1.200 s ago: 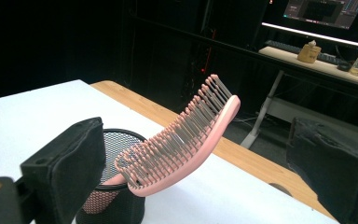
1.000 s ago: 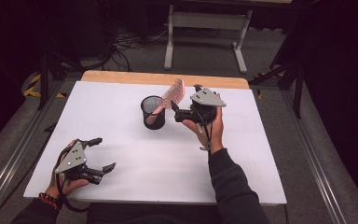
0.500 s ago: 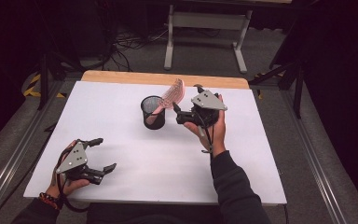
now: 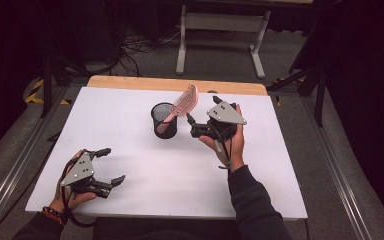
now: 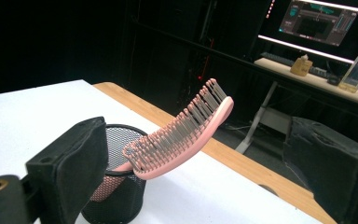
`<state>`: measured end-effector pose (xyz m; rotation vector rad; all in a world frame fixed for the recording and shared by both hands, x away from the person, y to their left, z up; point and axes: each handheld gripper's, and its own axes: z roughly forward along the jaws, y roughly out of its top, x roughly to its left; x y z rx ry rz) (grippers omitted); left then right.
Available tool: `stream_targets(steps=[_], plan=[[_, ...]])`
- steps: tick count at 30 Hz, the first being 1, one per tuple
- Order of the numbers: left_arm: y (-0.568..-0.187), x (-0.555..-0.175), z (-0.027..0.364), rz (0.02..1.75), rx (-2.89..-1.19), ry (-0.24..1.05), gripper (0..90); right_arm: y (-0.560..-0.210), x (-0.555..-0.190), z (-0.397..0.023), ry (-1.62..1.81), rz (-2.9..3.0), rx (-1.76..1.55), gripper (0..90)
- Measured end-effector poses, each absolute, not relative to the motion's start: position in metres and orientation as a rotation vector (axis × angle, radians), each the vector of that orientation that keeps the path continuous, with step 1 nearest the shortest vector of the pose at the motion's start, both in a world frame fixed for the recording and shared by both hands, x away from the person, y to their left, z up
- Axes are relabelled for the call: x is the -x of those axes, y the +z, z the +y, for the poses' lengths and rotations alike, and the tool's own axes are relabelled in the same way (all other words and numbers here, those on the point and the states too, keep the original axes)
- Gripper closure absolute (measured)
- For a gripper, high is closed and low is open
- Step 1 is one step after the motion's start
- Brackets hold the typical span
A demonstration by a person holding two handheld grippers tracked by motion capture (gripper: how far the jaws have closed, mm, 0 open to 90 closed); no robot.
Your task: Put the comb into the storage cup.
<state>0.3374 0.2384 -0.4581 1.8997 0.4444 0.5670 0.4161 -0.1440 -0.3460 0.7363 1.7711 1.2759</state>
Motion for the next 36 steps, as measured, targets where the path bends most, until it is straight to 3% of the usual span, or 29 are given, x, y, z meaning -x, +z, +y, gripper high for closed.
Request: stream_targets(steps=[36], plan=[[-0.458, -0.337, 0.238, 0.445, -1.907, 0.567, 5.4, -0.359, -0.392, -0.142, 1.254, 1.828, -0.632, 6.9]])
